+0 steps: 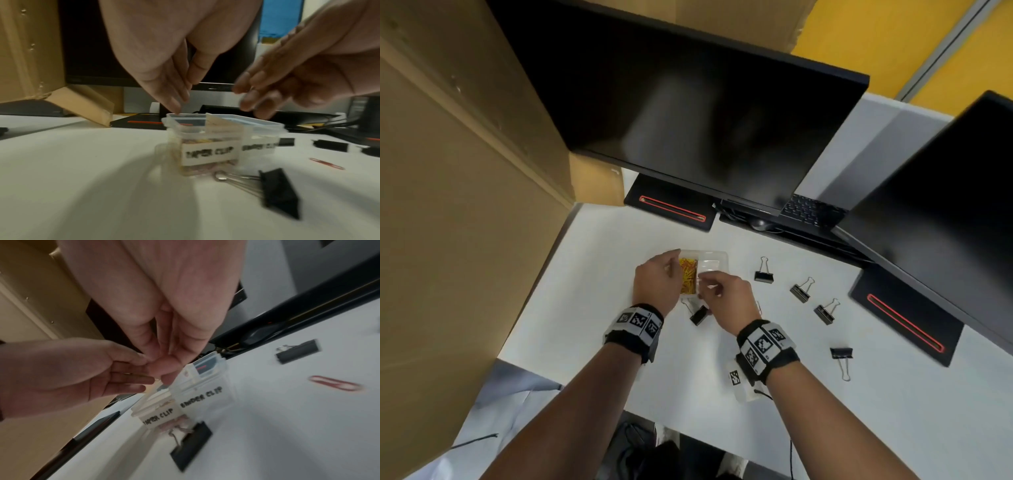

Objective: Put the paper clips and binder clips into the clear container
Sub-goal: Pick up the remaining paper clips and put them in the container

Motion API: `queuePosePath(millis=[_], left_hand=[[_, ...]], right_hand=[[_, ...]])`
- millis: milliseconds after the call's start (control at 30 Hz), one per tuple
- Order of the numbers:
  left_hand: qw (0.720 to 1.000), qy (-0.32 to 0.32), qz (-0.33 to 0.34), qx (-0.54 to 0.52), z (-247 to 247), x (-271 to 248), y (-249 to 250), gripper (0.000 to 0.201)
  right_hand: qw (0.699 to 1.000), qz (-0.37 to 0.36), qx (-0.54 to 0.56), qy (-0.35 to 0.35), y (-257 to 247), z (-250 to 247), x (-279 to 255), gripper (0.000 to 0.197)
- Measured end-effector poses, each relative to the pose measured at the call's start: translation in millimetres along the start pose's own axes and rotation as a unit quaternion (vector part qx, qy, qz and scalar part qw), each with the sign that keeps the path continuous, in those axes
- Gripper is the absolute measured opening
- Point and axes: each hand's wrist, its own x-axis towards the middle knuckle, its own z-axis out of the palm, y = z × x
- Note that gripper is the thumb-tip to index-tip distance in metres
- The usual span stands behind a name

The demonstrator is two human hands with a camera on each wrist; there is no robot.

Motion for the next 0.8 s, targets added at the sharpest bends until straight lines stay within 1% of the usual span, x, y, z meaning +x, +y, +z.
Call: queuePosePath(millis=[33, 100, 167, 233, 300, 367, 433, 533, 567, 633, 667, 733, 800], left_hand=[[1.0, 0.0, 0.01, -0.007, 2.3, -5.8, 2.8, 0.025], [0.999, -0.013, 0.039, -0.022, 9.4, -20.5, 9.6, 0.021], [0.995, -0.039, 0.085, -0.037, 20.4, -38.4, 17.2, 0.02], [0.988, -0.082, 0.121, -0.053, 34.0, -57.3, 23.9, 0.02], [0.98, -0.133, 0.132, -0.061, 47.0, -74.6, 27.7, 0.02], [0.975, -0.174, 0.133, -0.043, 58.5, -85.7, 26.3, 0.019], [0.969, -0.211, 0.128, -0.007, 65.9, -92.9, 21.4, 0.019], [0.951, -0.28, 0.112, 0.075, 69.0, -98.1, 10.5, 0.023], [0.94, -0.303, 0.109, 0.113, 68.3, -99.6, 6.2, 0.028], [0.92, -0.333, 0.101, 0.178, 66.3, -101.8, -3.3, 0.045], [0.916, -0.34, 0.089, 0.194, 64.8, -102.3, -7.3, 0.057], [0.906, -0.356, 0.067, 0.22, 63.2, -103.0, -13.3, 0.081], [0.887, -0.381, 0.065, 0.252, 67.0, -104.3, -16.3, 0.097]], right_hand=[[1.0, -0.003, -0.006, 0.012, 10.5, -7.1, -8.9, 0.022], [0.998, 0.014, -0.044, 0.045, 34.7, -26.4, -27.4, 0.021], [0.993, 0.021, -0.108, 0.053, 62.4, -46.6, -39.5, 0.027], [0.984, -0.02, -0.176, 0.009, 86.1, -57.6, -41.7, 0.045], [0.967, -0.048, -0.242, -0.066, 98.5, -57.6, -40.1, 0.047], [0.95, -0.054, -0.285, -0.111, 102.6, -53.7, -43.8, 0.057], [0.951, -0.051, -0.281, -0.118, 101.5, -53.1, -58.9, 0.058], [0.952, -0.085, -0.271, -0.111, 109.7, -55.4, -92.0, 0.053], [0.954, -0.102, -0.264, -0.097, 114.6, -57.2, -102.7, 0.053], [0.962, -0.115, -0.243, -0.05, 126.6, -66.4, -120.4, 0.052], [0.968, -0.095, -0.232, -0.029, 131.0, -74.3, -128.5, 0.053], [0.975, -0.024, -0.22, -0.001, 141.8, -90.8, -144.2, 0.06], [0.975, 0.042, -0.216, -0.014, 153.9, -100.8, -156.5, 0.072]])
